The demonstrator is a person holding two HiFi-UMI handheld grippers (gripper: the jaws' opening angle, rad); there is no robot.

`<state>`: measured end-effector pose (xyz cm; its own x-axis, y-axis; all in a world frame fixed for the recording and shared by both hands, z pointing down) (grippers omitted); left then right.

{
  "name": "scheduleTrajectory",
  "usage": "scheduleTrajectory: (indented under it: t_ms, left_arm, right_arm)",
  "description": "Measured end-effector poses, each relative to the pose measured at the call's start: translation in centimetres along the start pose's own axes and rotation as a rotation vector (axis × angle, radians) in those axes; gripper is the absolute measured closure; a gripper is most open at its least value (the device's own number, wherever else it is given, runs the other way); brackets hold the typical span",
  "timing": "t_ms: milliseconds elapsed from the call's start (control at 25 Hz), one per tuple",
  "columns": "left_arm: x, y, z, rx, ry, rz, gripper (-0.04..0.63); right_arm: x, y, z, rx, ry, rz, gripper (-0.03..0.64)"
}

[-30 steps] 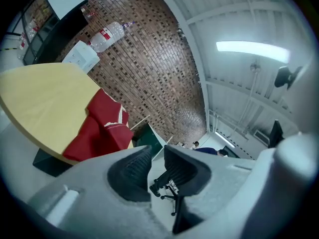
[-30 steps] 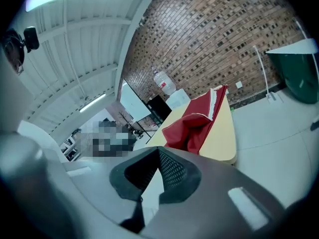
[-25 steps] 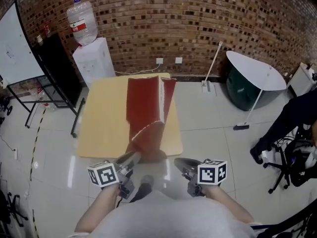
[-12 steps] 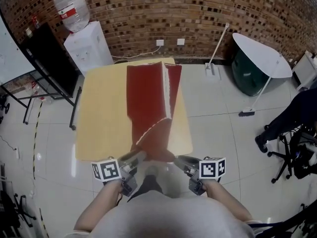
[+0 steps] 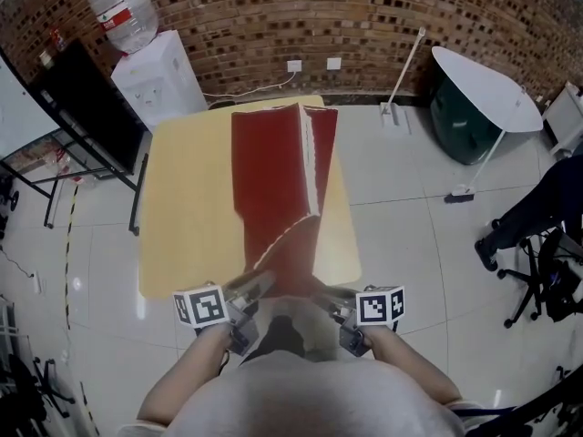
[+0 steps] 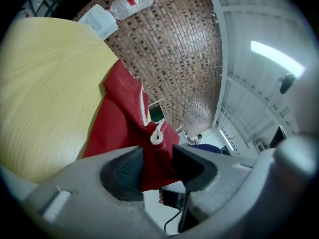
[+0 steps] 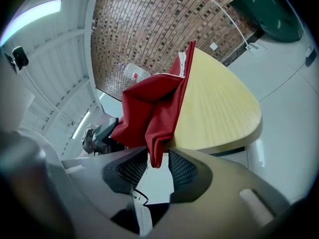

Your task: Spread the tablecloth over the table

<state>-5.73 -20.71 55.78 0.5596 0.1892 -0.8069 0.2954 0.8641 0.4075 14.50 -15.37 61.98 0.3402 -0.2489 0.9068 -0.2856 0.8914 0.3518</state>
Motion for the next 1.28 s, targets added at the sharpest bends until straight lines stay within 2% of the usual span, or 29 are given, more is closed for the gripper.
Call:
scheduleTrajectory:
  t_ms: [40,80,160,200,480,720,840,1000,1080,1200,1280]
  left_arm:
    - [0.0,0.1,0.1,0.0,-0.001,-0.013,0.418]
    - [-0.1,0.2,0.1,0.001,-0.004,-0.024,0.448]
    - [-0.2,0.4,0.1,-0.002,-0.007,-0.038,0.556]
    - [-0.2,0.6,0.2,-0.008,-0.005,-0.046,0.573]
    - [0.0,0.5,-0.1,0.023,0.019,-0.075,0.583]
    - [0.7,-0.2,-1.6,0.092,0.006,-0.032,0.584]
    - [1.2,-1.4,-3.0,0.143,-0.003,0.007,0.584]
    - [1.7,-3.9,-5.1,0.206,-0.025,0.078,0.584]
    - [2.0,-5.5,-6.1,0.217,-0.039,0.106,0.584]
    - [2.6,-8.6,-7.1,0.227,-0.087,0.197,0.584]
    - [3.2,-10.9,-7.3,0.235,-0.086,0.242,0.584]
  right_arm:
    - [0.0,0.0,0.0,0.003,-0.003,0.003,0.497]
    - [-0.1,0.0,0.0,0.006,-0.005,0.006,0.53]
    - [-0.2,0.1,0.0,0.011,-0.007,0.007,0.582]
    - [-0.2,0.1,-0.1,0.013,-0.01,0.007,0.597]
    - [-0.6,-0.3,-0.4,0.035,-0.02,0.005,0.609]
    - [-2.0,-1.7,-1.2,0.045,0.009,-0.098,0.611]
    - [-3.4,-2.9,-1.5,0.077,-0.009,-0.118,0.611]
    - [-5.2,-5.6,-1.7,0.12,0.008,-0.202,0.611]
    - [-6.4,-7.4,-1.4,0.144,0.006,-0.233,0.611]
    - [-8.4,-10.8,-0.3,0.157,0.026,-0.289,0.611]
    - [-9.9,-13.2,0.6,0.168,0.041,-0.335,0.611]
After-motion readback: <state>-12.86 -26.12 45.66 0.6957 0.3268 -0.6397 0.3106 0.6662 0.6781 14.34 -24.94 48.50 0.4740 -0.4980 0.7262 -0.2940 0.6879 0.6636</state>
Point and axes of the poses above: the fingertips, and each gripper's own axes: z forward along the fingers, x to its right, y out of its underside, the point moved 7 cm from there along -z, backward along the fingers, and after that the axes turned 9 degrees about -y, right-handed, at the moved point
